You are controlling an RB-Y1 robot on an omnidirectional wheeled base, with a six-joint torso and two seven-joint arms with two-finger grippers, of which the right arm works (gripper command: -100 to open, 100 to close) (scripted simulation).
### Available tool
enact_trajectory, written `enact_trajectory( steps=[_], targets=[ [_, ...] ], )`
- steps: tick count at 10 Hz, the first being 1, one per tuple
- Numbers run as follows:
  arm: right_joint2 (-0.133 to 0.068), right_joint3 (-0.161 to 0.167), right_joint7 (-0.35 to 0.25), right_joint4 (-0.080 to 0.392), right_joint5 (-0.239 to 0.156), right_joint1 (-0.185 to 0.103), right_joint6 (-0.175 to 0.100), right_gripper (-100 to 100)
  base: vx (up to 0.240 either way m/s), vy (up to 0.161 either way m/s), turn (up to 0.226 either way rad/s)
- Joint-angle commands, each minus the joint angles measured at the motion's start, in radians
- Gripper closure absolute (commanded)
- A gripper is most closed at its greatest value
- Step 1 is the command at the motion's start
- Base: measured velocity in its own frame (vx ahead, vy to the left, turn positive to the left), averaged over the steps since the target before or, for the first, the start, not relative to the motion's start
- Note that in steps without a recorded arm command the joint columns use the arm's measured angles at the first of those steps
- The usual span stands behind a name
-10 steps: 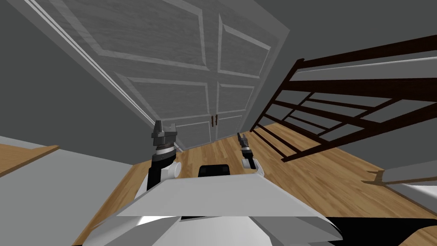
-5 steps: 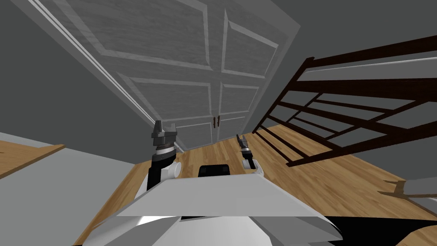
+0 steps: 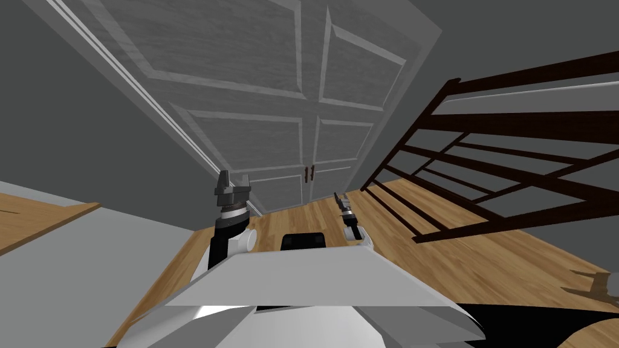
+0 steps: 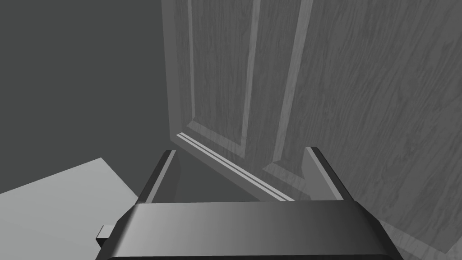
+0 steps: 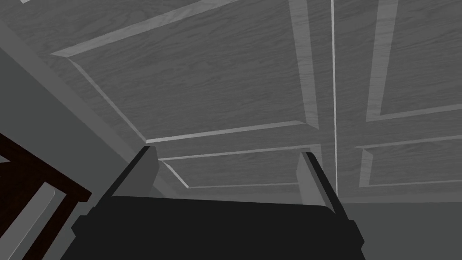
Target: Pull the door open
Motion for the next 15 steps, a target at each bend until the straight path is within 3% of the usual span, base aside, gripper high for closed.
enact_trajectory(
  steps=[1, 2, 9, 15],
  targets=[
    [-0.006, -0.005, 0.028, 0.05, 0.007, -0.02, -0.01, -100, 0.056, 0.017, 0.04],
    [-0.006, -0.005, 0.028, 0.055, 0.007, -0.02, -0.01, -100, 0.043, 0.012, 0.032],
    [-0.028, -0.024, 0.173, 0.277, 0.049, -0.097, -0.045, -100, 0.109, 0.04, 0.081],
    [-0.039, -0.034, 0.265, 0.417, 0.077, -0.153, -0.068, -100, 0.113, 0.033, 0.072]
  ],
)
